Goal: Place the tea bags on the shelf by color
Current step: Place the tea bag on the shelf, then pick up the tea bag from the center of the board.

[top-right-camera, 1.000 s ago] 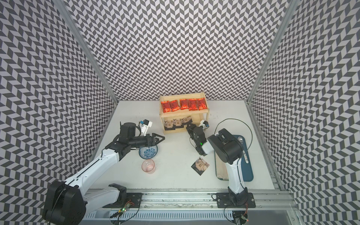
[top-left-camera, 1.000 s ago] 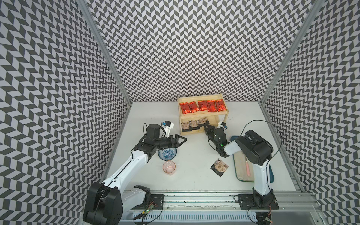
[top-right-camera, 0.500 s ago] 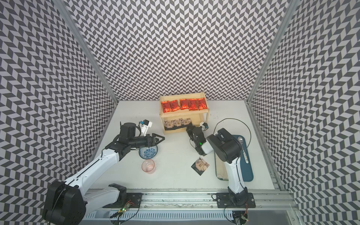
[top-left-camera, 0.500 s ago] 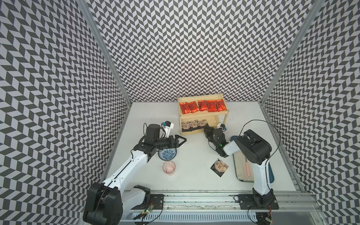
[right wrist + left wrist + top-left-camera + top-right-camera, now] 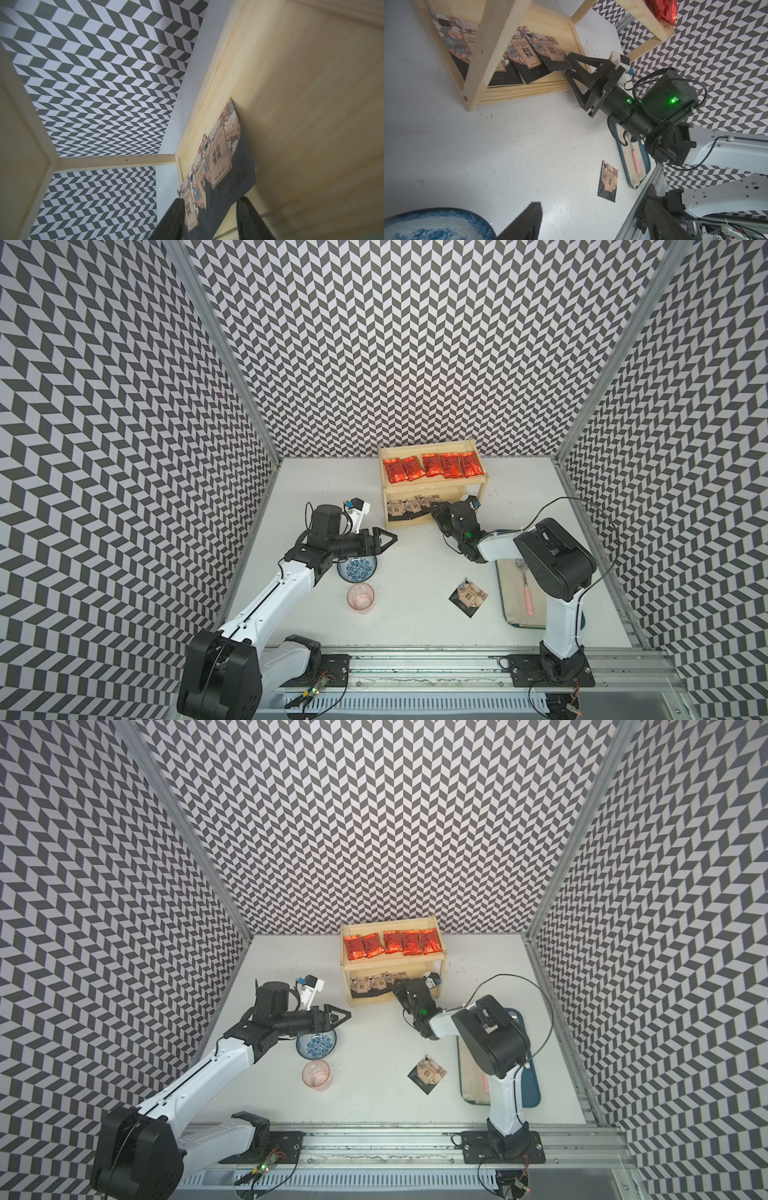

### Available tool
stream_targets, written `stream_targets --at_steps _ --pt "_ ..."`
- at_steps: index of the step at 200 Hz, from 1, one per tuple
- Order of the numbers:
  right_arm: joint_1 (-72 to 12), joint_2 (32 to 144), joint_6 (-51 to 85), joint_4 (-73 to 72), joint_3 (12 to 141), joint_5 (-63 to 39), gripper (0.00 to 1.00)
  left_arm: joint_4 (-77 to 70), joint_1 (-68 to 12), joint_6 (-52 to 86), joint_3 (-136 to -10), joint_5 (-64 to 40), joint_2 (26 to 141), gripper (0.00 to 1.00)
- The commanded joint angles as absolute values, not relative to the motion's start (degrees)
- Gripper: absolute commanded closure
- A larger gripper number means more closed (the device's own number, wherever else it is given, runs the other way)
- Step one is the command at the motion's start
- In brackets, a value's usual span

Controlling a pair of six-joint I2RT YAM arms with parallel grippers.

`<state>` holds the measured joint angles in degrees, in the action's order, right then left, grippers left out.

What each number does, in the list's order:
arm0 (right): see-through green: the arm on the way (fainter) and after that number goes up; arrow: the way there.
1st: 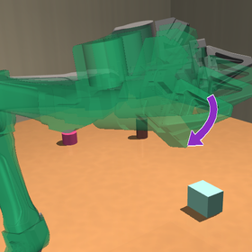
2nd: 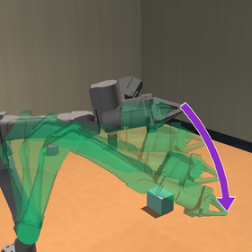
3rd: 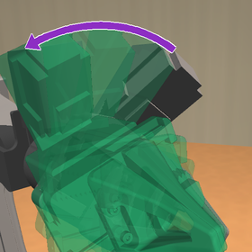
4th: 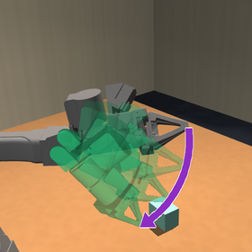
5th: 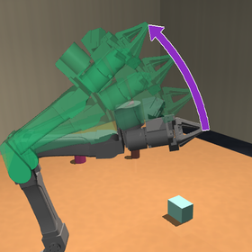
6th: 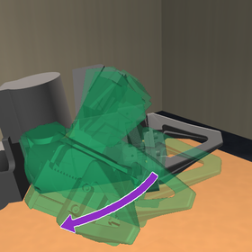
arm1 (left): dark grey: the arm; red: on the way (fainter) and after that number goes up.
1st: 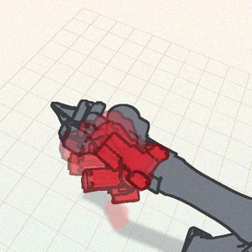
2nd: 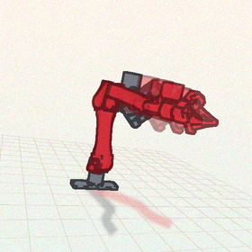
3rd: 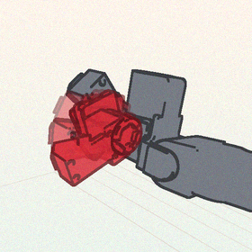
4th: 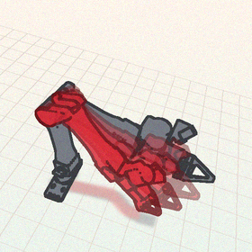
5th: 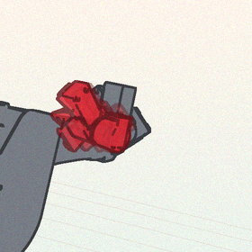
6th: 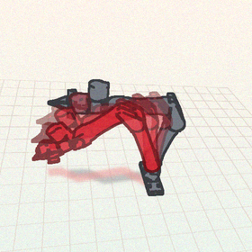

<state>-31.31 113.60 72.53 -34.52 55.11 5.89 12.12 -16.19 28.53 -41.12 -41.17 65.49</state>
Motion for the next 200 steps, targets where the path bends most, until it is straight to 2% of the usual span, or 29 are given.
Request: stream_targets --at_steps 1,45,116,170,200 --pt "-31.3 112.0 70.4 -25.9 57.4 4.9 0.54 12.3 -15.7 27.9 -41.5 -40.9 64.0 0.17" --pt "-31.2 112.3 68.2 -15.1 61.7 5.8 0.53 12.1 -15.4 27.9 -41.2 -40.9 63.6 0.17" --pt "-33.7 106.4 57.0 -13.8 60.4 5.3 0.56 12.0 -14.9 27.9 -41.2 -40.8 63.8 0.17" --pt "-42.3 89.7 43.0 -11.5 47.6 4.9 0.61 11.9 -15.9 27.9 -40.9 -38.3 63.4 0.17" --pt "-49.4 74.4 38.3 -2.5 34.5 9.3 0.60 12.1 -23.3 29.7 -41.1 -32.4 63.4 0.16"
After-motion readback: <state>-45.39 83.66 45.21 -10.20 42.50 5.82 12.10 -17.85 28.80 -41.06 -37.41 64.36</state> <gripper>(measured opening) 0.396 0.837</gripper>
